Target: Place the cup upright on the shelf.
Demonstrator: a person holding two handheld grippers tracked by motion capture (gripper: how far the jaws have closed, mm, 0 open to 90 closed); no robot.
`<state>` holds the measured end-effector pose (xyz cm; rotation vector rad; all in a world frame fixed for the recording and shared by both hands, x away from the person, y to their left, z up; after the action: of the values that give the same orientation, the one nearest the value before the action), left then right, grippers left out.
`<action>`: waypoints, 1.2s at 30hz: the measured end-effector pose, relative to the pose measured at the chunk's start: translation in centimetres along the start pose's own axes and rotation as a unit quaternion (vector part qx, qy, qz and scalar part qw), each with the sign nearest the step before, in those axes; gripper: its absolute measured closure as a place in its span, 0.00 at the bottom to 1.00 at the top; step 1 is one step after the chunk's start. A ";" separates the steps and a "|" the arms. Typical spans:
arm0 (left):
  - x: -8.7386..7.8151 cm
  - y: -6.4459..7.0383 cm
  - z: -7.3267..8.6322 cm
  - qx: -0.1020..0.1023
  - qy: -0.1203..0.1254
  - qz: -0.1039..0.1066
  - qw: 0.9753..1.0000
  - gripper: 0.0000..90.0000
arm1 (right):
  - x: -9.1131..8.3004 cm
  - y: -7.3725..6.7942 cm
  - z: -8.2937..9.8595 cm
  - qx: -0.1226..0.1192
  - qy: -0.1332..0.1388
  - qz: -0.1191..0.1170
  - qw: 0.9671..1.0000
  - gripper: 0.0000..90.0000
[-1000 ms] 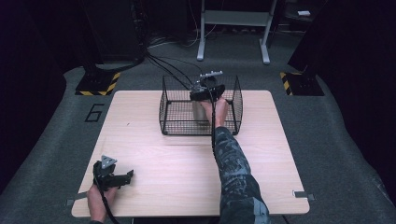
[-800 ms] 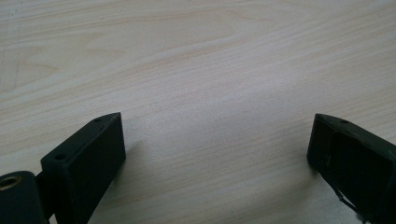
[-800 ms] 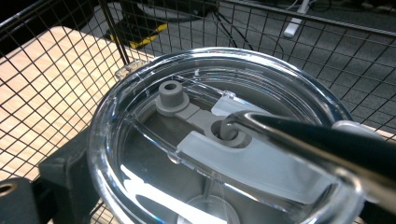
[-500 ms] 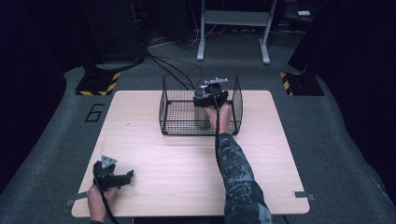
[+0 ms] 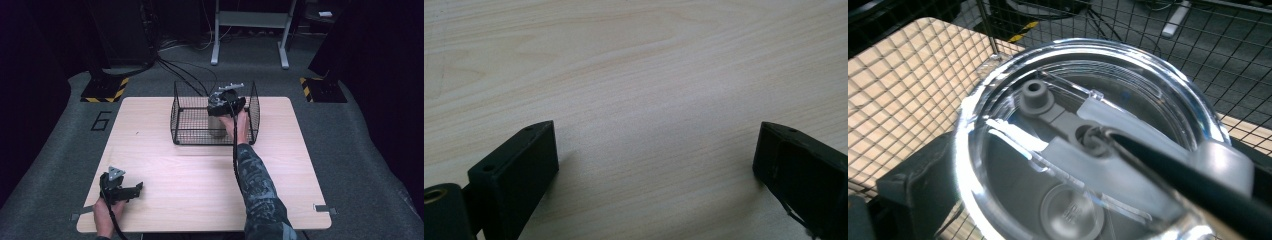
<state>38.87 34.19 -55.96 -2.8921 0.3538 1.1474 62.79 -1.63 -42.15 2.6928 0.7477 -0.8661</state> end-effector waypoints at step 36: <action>0.0 0.0 0.0 0.001 -0.003 0.002 1.000 0.05 | -16.8 -0.8 4.9 -0.074 0.019 -0.037 0.996 0.00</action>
<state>38.84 34.21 -55.93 -2.8870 0.3591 1.1566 48.23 -9.40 -36.16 2.5720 0.8882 -0.7469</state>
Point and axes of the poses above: each handheld gripper's, and its own axes: x roughly forward along the jaws, z roughly out of its underside, y roughly to its right, the point moved 4 cm from there along x, roughly forward along the jaws, and after that the axes turned 6 degrees about -x, right-handed, at the moved point
